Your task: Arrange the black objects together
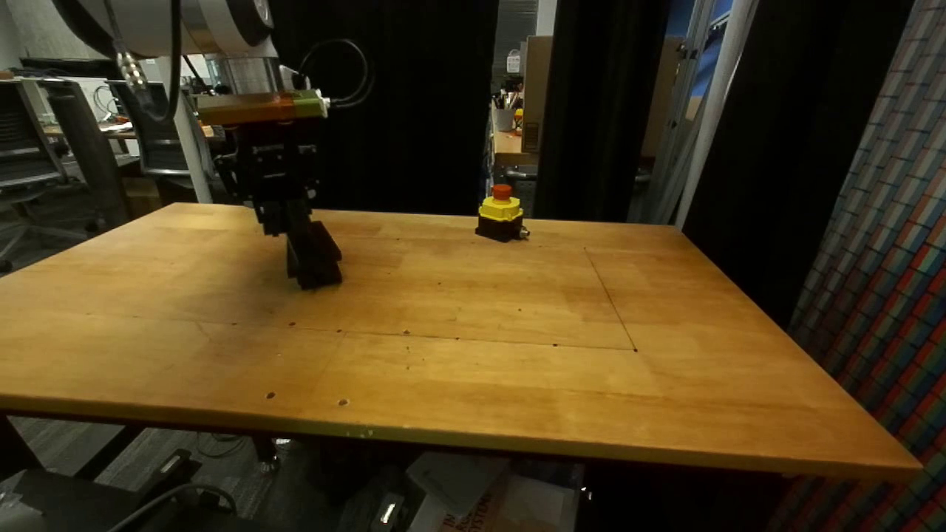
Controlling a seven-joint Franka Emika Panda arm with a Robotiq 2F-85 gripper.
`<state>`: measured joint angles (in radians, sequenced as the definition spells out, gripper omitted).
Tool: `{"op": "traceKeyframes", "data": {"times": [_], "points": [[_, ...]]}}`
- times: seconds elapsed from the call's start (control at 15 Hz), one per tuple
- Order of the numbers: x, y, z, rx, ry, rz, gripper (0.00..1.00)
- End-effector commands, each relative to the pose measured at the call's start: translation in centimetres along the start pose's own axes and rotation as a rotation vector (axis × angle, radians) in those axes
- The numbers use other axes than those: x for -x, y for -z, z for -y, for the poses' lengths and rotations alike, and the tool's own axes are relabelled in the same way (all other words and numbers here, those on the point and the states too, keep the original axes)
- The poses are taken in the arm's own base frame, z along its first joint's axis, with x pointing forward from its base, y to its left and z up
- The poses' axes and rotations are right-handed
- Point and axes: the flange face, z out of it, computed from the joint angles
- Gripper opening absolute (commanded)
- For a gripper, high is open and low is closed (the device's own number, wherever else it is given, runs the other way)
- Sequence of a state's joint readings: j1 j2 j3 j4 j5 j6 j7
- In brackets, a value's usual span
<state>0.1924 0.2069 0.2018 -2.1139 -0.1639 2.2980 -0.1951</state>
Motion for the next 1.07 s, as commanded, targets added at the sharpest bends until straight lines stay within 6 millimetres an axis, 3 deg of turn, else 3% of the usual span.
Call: {"op": "traceKeyframes", "data": {"times": [0.0,1.0], "points": [[0.3,-0.5,-0.7,-0.012,0.008,-0.019,0.45],[0.4,-2.4,-2.4,-0.018,0.034,-0.017,0.45]]}}
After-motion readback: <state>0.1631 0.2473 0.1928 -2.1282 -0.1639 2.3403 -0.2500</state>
